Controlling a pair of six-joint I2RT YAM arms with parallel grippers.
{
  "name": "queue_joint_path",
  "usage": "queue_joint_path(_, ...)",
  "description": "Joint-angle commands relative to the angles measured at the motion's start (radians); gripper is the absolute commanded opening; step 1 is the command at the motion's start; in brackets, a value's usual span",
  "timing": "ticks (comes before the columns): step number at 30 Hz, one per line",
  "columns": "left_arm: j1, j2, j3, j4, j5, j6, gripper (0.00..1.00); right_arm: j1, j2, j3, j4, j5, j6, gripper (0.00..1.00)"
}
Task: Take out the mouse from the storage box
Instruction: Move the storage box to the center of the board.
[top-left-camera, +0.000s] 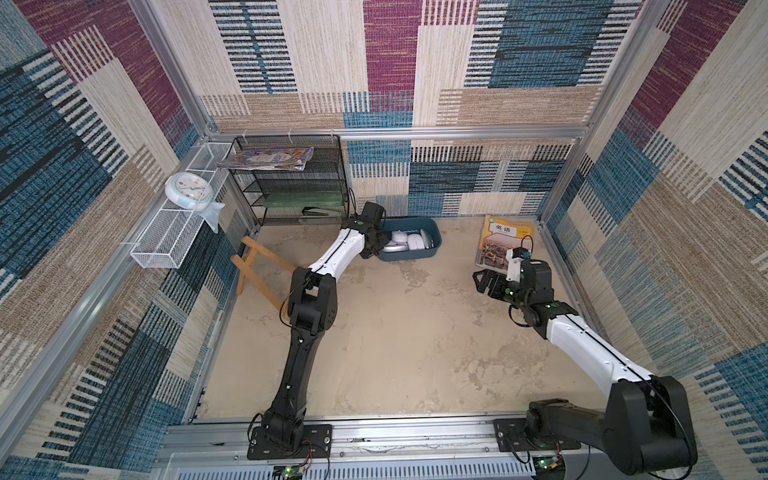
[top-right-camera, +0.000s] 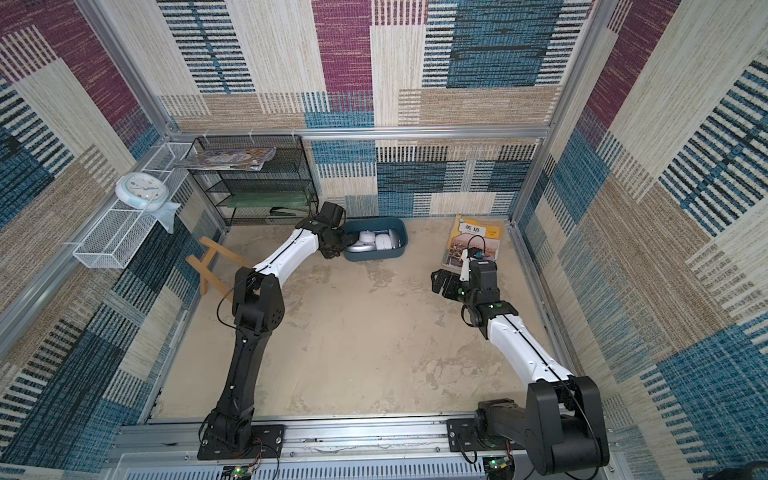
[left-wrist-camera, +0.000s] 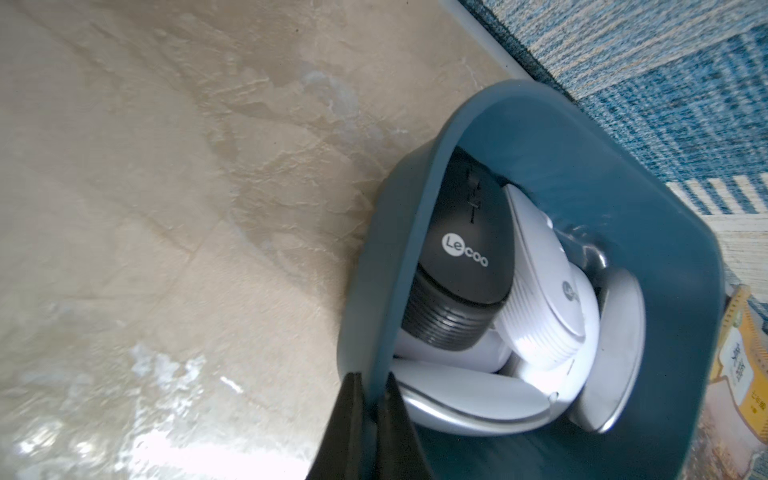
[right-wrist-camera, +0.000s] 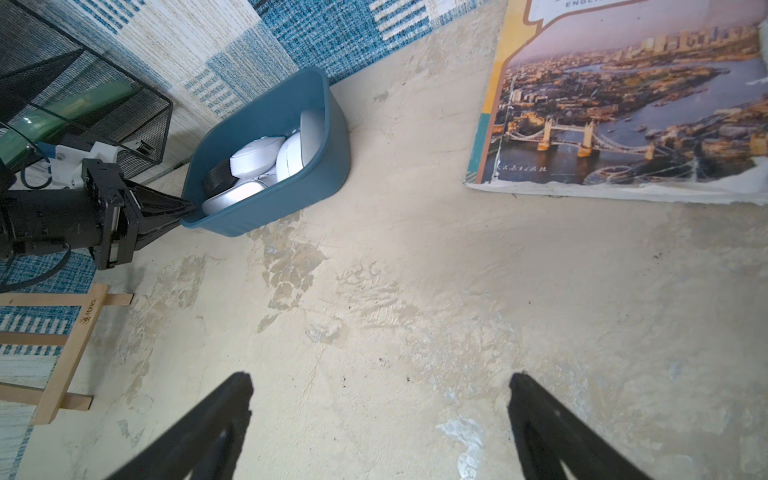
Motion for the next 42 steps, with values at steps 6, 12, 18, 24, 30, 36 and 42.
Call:
queue_joint_path(6, -0.014, -0.188, -0.212, -0.014, -0.016, 0.032, 0.0, 0.107, 0.019, 0.091, -0.139, 0.139, -0.006, 0.99)
queue_joint_path(12, -0.015, -0.39, -0.485, 0.066, 0.008, 0.064, 0.0, 0.183, 0.034, 0.113, -0.169, 0.148, 0.041, 0.99)
queue_joint_path(18, -0.015, -0.589, -0.76, 0.208, 0.045, 0.054, 0.0, 0.257, 0.059, 0.142, -0.194, 0.149, 0.081, 0.99)
queue_joint_path(24, -0.046, -0.722, -0.992, 0.331, 0.067, 0.03, 0.0, 0.301, 0.079, 0.118, -0.181, 0.11, 0.124, 0.99)
queue_joint_path(30, -0.125, -0.824, -1.148, 0.411, 0.043, 0.027, 0.0, 0.322, 0.1, 0.067, -0.138, 0.074, 0.17, 0.99)
queue_joint_path(36, -0.168, -0.907, -1.262, 0.445, 0.044, 0.001, 0.0, 0.338, 0.13, 0.052, -0.109, 0.051, 0.188, 1.0)
queue_joint_path(42, -0.206, -0.966, -1.366, 0.493, 0.036, -0.039, 0.11, 0.353, 0.171, 0.059, -0.096, 0.014, 0.181, 1.0)
